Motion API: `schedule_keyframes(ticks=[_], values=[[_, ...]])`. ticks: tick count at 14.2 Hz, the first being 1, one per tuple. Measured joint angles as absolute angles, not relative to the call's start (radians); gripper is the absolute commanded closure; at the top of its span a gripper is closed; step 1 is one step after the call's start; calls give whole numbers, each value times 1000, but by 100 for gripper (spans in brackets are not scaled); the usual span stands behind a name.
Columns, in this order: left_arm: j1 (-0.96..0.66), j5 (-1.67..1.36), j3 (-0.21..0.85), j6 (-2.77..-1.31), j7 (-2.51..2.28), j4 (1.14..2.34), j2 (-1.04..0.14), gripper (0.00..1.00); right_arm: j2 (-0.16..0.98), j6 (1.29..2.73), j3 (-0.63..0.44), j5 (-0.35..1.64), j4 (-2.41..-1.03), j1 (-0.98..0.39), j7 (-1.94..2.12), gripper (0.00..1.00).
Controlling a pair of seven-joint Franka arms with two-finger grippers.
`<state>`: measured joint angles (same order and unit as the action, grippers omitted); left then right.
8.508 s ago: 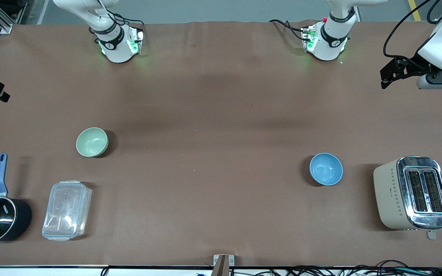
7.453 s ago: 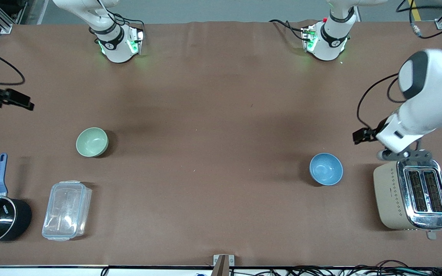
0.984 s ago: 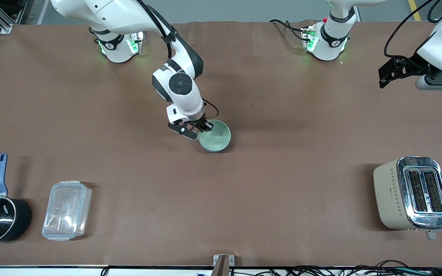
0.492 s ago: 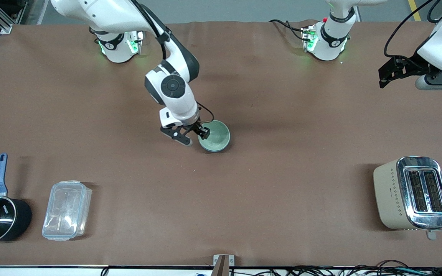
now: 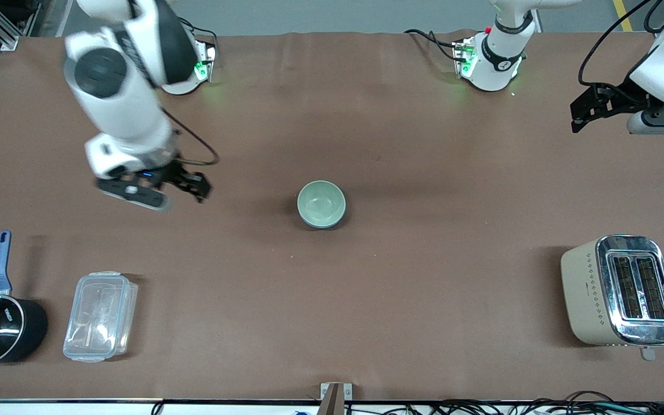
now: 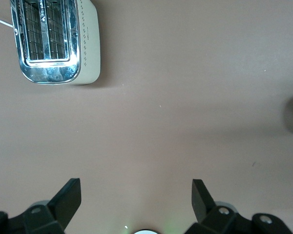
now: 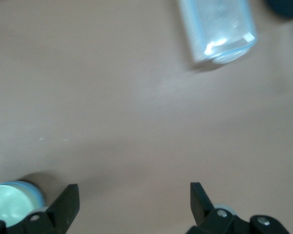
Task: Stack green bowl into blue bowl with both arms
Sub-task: 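Open the right gripper and lift it away from the stacked bowls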
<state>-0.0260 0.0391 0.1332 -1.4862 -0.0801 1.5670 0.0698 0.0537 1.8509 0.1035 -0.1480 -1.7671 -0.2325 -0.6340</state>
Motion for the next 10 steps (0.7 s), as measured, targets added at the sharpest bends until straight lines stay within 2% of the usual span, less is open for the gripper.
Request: schedule_keyframes(ticks=[3,5,7,10], values=[[-26,39,133,-1486,-80,1566,70,0,-36,1818,-16,-148,-1766,-211,-428,0],[-26,39,133,-1486,-80,1566,70,0,-72,1744,-93,-137,-1732,-208,-292,0],[-26,39,133,-1486,-80,1565,70,0,-86,1638,-157,-80,-1637,-187,-172,0],[-26,39,133,-1486,-80,1565,70,0,-87,1558,-186,-38,-1510,-128,-88,0]])
